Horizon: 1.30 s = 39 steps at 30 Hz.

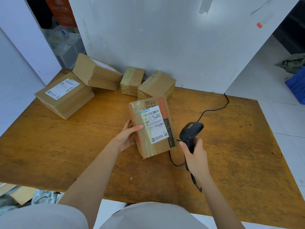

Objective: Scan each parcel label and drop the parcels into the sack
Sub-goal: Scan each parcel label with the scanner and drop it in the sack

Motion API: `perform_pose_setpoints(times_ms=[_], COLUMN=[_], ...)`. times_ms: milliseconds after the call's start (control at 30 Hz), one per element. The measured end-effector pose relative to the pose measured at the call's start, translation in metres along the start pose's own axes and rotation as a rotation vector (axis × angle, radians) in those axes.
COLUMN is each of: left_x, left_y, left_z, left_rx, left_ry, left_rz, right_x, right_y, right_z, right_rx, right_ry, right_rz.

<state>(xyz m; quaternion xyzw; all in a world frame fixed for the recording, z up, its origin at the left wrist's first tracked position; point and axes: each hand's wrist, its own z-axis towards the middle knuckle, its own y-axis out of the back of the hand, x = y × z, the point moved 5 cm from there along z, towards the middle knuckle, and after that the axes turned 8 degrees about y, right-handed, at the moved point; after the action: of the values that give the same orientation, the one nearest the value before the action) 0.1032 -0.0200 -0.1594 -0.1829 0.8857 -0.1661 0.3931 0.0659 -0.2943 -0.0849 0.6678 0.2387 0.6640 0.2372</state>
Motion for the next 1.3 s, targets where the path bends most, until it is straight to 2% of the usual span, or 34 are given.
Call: perform_pose_setpoints(times_ms=[133,200,333,533,600,667,733,833,933,1100,1300], left_x=[0.002,0.002,0.002,0.005,0.005,0.004,0.005,0.007,0.010,0.017,0.026], left_y=[0.002,0.002,0.003,0.002,0.002,0.001,-0.002,-0.008,-0.013,0.003,0.067], left_z=[-0.005,-0.007,-0.012,-0.017,-0.017,-0.016,-0.016,-0.016,-0.020,-0.043,-0.100], left_rx=[-0.015,-0.015,-0.037,-0.051,-0.063,-0.078,-0.090,-0.109,-0.120,-0.190,-0.305], left_ry=[0.001,0.007,0.010,0.012,0.011,0.011,0.014,0.017,0.032,0.046,0.010], left_rz=[-0.003,-0.003,-0.007,0.012,0.011,0.014,0.023,0.015,-0.008,-0.057,-0.087], right_x=[-0.045,-0.060,-0.079,-0.080,-0.071,-0.057,-0.042,-0.018,0.001,0.024,0.072], right_y=[-0.008,-0.014,-0.026,-0.032,-0.028,-0.020,-0.015,-0.022,-0.037,-0.067,-0.131], right_z=[0.020,0.025,0.031,0.033,0.033,0.036,0.041,0.051,0.056,0.049,0.022], right_rx=[0.061,0.092,0.131,0.175,0.101,-0.029,-0.086,0.055,0.184,0.244,0.340], right_ry=[-0.097,-0.122,-0.123,-0.117,-0.088,0.019,0.135,0.222,0.263,0.271,0.343], right_rz=[-0.419,-0.555,-0.649,-0.655,-0.567,-0.389,-0.207,-0.014,0.061,0.274,0.279])
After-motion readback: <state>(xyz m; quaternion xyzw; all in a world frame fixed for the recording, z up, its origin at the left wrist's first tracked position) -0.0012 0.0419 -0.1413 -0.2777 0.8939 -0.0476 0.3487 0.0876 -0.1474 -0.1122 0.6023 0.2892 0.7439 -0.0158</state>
